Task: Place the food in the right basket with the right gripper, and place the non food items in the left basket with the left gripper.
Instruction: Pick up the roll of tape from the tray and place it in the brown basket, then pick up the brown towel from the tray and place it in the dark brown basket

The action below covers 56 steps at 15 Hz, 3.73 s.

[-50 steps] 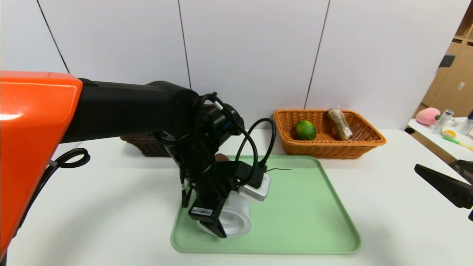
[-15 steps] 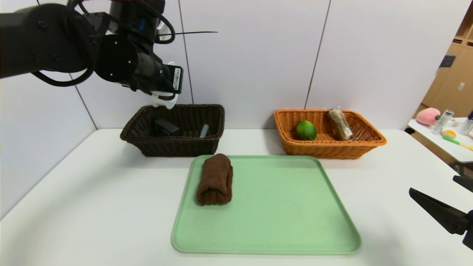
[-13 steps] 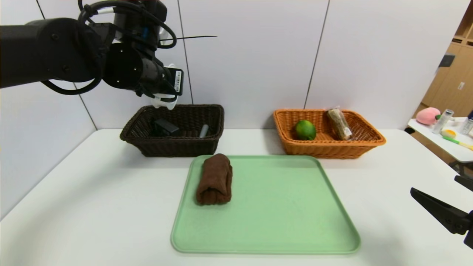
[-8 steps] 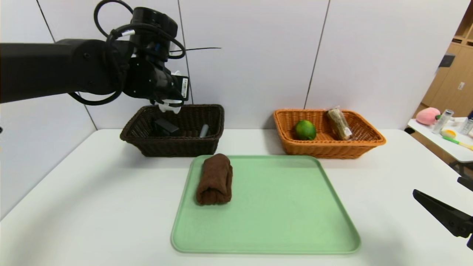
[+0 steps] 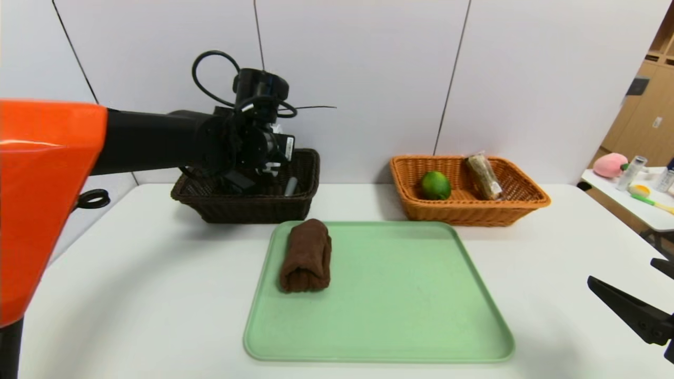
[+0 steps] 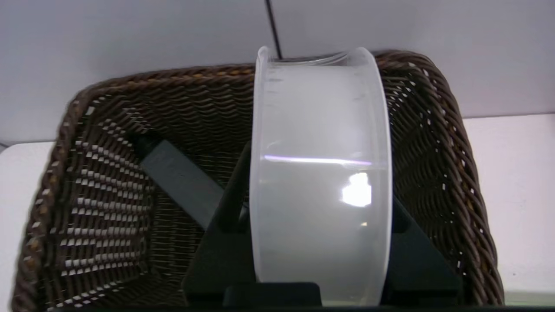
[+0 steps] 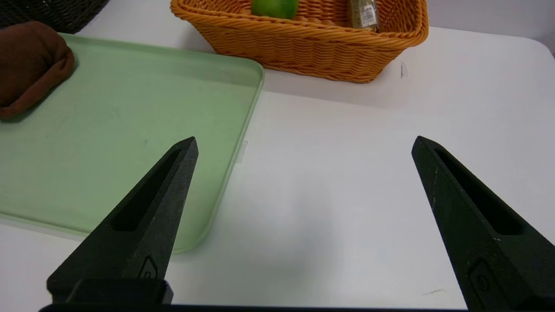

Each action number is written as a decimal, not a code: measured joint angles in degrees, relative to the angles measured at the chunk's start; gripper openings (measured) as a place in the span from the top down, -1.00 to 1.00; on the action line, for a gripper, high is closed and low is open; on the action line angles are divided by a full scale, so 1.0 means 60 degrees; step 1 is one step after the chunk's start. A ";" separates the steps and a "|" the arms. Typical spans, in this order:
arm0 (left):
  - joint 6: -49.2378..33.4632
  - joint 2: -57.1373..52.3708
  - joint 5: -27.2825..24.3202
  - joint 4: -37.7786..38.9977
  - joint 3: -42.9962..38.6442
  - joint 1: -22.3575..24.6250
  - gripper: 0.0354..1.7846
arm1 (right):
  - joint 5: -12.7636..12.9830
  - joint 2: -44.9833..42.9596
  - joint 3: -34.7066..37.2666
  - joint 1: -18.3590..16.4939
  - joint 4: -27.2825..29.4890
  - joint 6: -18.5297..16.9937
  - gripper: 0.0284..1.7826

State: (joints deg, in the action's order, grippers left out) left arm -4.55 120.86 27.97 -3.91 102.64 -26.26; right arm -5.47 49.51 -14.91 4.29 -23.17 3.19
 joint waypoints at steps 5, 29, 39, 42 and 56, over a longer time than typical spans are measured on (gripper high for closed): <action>0.0024 0.0658 -0.0016 0.0280 0.0004 0.0004 0.37 | -0.0024 0.0045 -0.0030 0.0000 -0.0004 0.0037 -0.90; -0.1924 -0.2832 -0.0303 -0.4450 -0.0748 -0.1516 -0.83 | 0.0004 0.0026 0.0130 0.0000 0.0037 0.0455 -0.91; -0.5898 -0.3206 0.0597 -0.4874 -0.3151 -0.3925 -0.88 | 0.0077 -0.0244 0.0266 0.0000 0.0081 0.0500 -0.91; -0.5892 -0.3025 0.0603 -0.4854 -0.3478 -0.4049 -0.89 | 0.0063 -0.0356 0.0321 0.0000 0.0146 0.0540 -0.91; -0.5908 -0.1418 0.0618 -0.3913 -0.3460 -0.4181 -0.89 | 0.0055 -0.0400 0.0484 0.0000 0.0156 0.0630 -0.92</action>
State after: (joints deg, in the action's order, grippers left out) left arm -40.00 112.35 31.67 -27.39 81.88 -51.35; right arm -5.14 47.10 -12.01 4.29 -22.24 6.97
